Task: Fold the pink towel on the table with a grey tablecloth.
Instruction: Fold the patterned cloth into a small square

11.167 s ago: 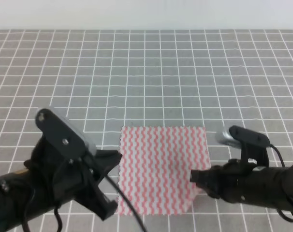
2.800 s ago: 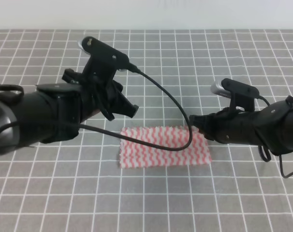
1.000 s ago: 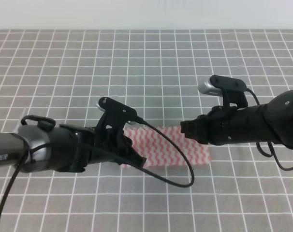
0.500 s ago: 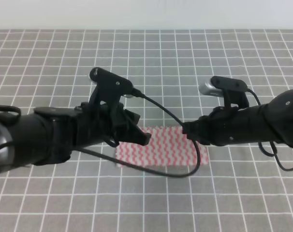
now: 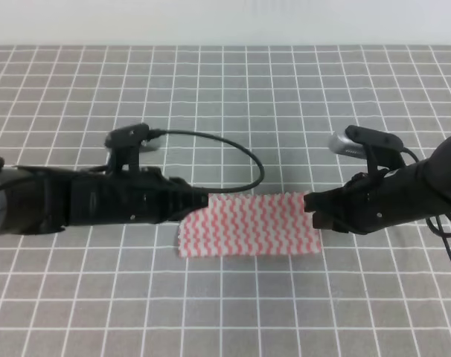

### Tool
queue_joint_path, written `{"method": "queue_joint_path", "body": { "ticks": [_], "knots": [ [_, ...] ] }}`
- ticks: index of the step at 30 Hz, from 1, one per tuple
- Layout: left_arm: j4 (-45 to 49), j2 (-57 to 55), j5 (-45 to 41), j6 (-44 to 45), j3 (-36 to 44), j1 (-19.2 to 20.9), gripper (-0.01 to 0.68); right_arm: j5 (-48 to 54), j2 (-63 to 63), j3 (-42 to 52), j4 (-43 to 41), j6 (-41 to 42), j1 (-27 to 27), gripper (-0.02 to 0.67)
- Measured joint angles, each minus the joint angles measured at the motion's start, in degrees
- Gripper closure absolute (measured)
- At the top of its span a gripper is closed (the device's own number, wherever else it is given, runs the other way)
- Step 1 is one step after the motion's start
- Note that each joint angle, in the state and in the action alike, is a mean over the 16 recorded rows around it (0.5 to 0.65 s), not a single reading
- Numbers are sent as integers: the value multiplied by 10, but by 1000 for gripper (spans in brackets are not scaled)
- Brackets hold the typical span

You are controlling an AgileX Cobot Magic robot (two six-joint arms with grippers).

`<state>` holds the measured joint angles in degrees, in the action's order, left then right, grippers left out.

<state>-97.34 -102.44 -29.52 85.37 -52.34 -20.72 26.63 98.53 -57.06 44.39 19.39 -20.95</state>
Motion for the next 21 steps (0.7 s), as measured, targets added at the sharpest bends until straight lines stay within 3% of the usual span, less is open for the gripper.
{"method": "queue_joint_path", "body": {
  "ticks": [12, 21],
  "knots": [
    [111, -23, 14, -80, -10, 7, 675, 20, 27, -40, -12, -11, 2, 461],
    [210, -25, 52, -162, -25, -7, 675, 32, 36, -46, -24, -27, 21, 438]
  ]
}}
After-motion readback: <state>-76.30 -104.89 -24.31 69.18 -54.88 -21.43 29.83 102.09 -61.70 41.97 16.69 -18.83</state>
